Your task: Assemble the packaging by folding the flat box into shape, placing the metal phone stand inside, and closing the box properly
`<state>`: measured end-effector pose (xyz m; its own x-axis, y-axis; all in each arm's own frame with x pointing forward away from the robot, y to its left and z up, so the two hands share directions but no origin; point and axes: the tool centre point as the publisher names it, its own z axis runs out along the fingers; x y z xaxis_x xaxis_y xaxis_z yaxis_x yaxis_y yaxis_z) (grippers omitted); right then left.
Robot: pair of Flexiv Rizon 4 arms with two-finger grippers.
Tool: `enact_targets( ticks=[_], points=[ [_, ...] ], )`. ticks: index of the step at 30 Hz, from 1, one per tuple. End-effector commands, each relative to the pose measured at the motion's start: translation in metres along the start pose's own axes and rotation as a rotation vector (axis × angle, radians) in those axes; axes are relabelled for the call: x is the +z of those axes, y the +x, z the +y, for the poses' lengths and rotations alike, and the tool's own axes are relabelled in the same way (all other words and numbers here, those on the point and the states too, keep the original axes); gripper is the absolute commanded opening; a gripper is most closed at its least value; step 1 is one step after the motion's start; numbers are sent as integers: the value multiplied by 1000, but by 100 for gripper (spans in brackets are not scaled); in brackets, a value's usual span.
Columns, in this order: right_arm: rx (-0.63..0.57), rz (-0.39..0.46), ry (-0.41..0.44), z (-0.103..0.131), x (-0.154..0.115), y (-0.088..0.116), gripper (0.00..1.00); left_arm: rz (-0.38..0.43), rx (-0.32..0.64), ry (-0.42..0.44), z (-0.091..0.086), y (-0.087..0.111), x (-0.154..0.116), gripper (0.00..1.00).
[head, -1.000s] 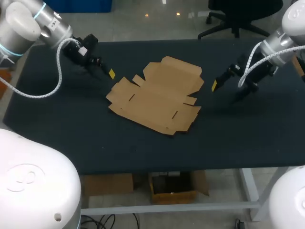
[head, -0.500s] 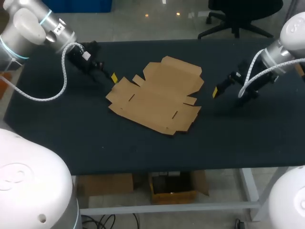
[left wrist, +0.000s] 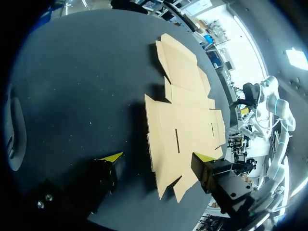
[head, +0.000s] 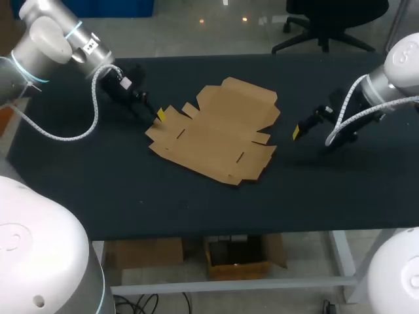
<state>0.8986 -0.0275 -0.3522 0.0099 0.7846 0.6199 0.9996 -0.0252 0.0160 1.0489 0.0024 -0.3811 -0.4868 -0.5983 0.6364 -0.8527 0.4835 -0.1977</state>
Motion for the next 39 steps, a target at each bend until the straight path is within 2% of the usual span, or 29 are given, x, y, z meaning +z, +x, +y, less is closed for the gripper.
enact_targets(
  ticks=[1,3,5,7,15,25,30,39],
  points=[
    [2,13,9,1,1,-4,100,19,-10,-40,-4,-7,8,46],
    [0,19,13,0,1,-5,100,14,-14,-40,-3,-6,12,39],
    [0,22,14,0,1,-6,100,3,-17,-40,-2,-5,14,25],
    [-3,26,17,0,1,-6,100,-6,-20,-32,0,-4,16,1],
    [-10,30,28,0,2,-9,100,-5,-41,42,11,5,17,0],
    [-44,38,46,1,1,-12,100,0,-90,179,37,29,24,0],
    [-67,41,59,4,1,-12,100,12,-114,250,44,43,26,0],
    [-106,47,80,12,-1,-13,100,25,-248,363,49,51,26,0]
  ],
)
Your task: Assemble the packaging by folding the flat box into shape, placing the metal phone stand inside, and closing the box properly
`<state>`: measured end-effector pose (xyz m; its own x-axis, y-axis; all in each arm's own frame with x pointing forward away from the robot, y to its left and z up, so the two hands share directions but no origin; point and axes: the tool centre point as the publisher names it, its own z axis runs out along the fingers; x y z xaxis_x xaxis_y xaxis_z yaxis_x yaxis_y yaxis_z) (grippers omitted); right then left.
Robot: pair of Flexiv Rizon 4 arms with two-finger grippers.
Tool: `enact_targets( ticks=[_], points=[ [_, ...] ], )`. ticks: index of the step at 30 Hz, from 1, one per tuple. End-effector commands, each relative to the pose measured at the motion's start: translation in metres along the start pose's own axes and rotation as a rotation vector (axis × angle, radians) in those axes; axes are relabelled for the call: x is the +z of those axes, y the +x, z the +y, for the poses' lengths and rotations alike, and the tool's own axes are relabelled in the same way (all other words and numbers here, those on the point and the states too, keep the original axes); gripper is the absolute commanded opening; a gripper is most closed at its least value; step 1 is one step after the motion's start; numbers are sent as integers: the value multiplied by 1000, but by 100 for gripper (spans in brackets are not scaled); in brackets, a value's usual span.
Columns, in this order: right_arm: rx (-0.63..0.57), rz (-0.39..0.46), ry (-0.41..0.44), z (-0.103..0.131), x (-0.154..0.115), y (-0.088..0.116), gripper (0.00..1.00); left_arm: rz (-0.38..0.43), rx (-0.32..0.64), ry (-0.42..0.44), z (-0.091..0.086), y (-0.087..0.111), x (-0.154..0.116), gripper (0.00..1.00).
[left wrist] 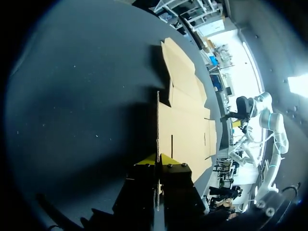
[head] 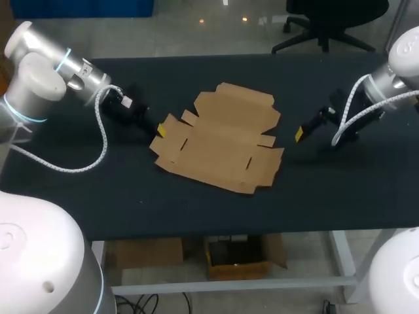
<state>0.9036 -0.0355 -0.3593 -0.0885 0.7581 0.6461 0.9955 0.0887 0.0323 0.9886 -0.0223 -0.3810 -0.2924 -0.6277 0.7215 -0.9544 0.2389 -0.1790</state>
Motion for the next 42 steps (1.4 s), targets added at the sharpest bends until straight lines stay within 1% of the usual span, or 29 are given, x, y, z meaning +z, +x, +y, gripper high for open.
enact_targets(
  ticks=[1,6,9,14,19,21,22,23,25,31,32,33,35,36,38,39,41,42],
  points=[
    [-10,10,21,8,-3,-3,100,-24,-61,204,11,6,-3,0],
    [-32,11,30,14,-5,-4,100,-49,-153,241,19,9,-4,0],
    [-47,10,36,17,-5,-3,100,-50,-182,251,26,11,-4,0],
    [-63,6,47,23,-4,0,100,-43,-179,257,37,15,-4,0],
    [-69,4,57,26,-3,2,100,-36,-178,244,39,12,-3,0],
    [-71,1,60,26,-2,3,100,-41,-179,226,39,12,-3,1],
    [-72,0,60,26,-3,4,100,-41,-181,225,39,11,-3,71],
    [-73,-1,61,26,-3,5,100,-41,-183,224,39,10,-4,100],
    [-74,-3,60,26,-4,6,100,-47,-191,226,40,8,-8,100],
    [-73,-5,61,26,-4,9,100,-110,-191,235,42,4,-28,100],
    [-73,-4,62,26,-4,9,100,-114,-178,219,41,3,-32,100],
    [-73,-2,66,26,-4,9,100,-122,-179,221,39,3,-34,100],
    [-73,4,74,26,-4,9,100,-117,-146,176,33,3,-38,100],
    [-73,5,75,26,-4,9,100,-122,-151,175,28,2,-41,100],
    [-73,5,77,26,-5,10,100,-102,-128,136,21,0,-45,100],
    [-73,5,77,26,-5,11,100,-103,-133,145,18,-1,-49,100],
    [-73,4,78,26,-6,12,100,-75,-106,115,14,-1,-52,100],
    [-72,2,76,25,-7,12,100,-79,-101,110,12,0,-52,100]
  ],
)
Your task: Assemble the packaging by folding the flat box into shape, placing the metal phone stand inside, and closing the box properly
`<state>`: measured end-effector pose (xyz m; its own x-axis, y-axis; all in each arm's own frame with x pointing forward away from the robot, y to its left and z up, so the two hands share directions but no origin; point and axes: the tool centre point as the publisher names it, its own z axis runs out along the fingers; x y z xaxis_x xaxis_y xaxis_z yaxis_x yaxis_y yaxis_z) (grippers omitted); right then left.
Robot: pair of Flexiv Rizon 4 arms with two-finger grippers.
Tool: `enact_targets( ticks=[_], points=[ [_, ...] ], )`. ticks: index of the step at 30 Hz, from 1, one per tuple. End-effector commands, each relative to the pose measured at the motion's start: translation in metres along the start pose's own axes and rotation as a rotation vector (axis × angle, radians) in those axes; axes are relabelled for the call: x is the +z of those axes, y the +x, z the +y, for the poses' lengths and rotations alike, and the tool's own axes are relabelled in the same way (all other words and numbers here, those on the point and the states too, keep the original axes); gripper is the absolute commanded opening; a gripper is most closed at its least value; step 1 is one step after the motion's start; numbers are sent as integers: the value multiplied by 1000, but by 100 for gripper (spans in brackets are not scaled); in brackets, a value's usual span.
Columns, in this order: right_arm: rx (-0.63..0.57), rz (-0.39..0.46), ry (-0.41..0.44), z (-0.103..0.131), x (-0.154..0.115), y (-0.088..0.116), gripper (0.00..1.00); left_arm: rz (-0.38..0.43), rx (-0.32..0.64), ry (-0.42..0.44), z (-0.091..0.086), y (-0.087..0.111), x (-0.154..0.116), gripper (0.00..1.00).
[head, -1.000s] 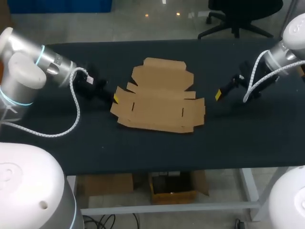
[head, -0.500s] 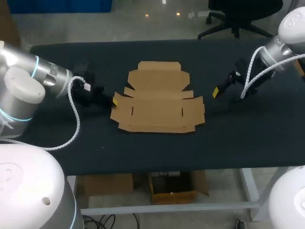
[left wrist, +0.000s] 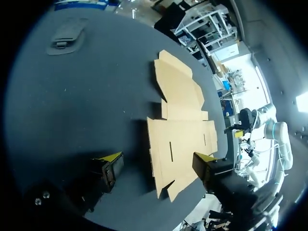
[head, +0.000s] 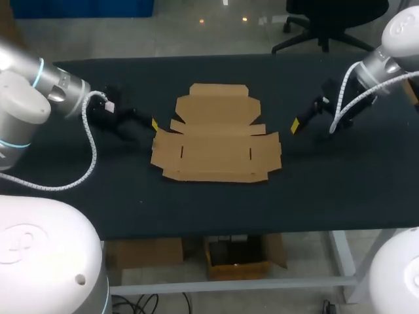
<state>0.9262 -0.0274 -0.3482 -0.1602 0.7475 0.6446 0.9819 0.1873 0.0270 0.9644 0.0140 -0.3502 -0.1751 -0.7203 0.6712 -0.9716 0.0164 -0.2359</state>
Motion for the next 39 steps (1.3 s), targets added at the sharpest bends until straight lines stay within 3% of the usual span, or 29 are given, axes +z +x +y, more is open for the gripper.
enact_targets(
  ticks=[1,16,30,31,34,35,36,39],
  points=[
    [1,0,7,2,-3,0,100,24,37,-110,-17,-5,-1,100],
    [10,-12,41,6,-2,2,100,61,115,-190,-33,-14,9,100],
    [29,-27,24,8,-3,4,100,47,90,-236,-35,-11,30,100],
    [28,-34,23,8,-2,5,100,45,80,-234,-34,-10,31,89],
    [33,-47,18,7,-1,8,100,61,69,-235,-28,-11,35,77],
    [33,-50,18,6,-1,8,100,68,60,-232,-26,-11,37,68],
    [36,-55,16,6,0,8,100,74,53,-233,-24,-12,39,49],
    [39,-59,18,8,0,7,100,87,44,-228,-18,-13,42,45]
  ],
)
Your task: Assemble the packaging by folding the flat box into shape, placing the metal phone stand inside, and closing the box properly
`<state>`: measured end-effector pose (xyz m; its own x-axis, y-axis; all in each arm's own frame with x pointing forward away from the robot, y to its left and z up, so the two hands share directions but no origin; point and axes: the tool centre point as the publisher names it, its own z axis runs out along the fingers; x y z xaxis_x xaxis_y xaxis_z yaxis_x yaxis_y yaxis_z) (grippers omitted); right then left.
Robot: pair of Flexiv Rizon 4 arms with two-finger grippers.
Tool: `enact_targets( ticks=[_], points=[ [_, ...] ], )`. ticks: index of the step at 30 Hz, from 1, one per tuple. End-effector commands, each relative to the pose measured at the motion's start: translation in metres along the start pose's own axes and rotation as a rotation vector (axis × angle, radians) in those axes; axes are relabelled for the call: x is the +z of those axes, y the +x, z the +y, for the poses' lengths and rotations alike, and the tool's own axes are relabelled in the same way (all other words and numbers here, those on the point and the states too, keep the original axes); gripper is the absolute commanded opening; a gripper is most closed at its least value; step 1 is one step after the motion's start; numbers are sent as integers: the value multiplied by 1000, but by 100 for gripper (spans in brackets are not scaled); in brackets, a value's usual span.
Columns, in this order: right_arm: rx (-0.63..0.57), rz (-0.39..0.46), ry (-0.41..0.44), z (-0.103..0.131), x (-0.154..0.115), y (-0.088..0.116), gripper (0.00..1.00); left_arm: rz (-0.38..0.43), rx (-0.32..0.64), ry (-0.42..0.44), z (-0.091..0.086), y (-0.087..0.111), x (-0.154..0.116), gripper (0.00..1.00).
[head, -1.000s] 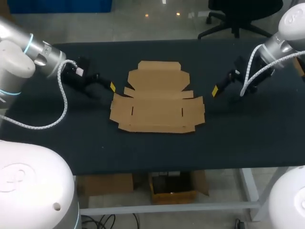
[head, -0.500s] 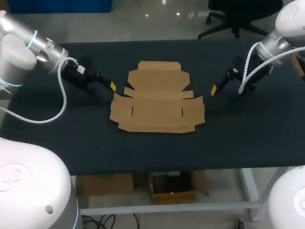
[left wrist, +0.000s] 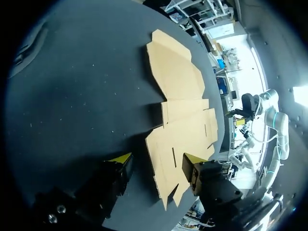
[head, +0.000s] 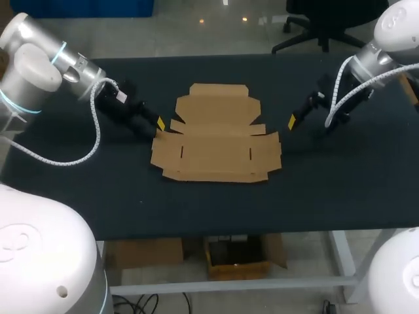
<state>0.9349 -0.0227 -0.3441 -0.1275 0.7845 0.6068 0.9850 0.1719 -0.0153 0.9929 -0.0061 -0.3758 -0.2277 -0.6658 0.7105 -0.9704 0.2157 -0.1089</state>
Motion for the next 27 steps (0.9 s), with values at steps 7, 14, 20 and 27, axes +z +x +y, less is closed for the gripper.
enact_targets(
  ticks=[7,14,20,27],
  points=[
    [0,-15,5,1,6,2,100,18,-25,-17,9,-5,19,39],
    [-1,-15,12,0,9,0,100,17,-38,-19,13,-4,23,0],
    [3,-7,16,1,9,-3,100,22,-11,-13,25,4,20,0],
    [7,-9,21,0,12,0,100,67,-37,7,46,9,23,0]
  ],
)
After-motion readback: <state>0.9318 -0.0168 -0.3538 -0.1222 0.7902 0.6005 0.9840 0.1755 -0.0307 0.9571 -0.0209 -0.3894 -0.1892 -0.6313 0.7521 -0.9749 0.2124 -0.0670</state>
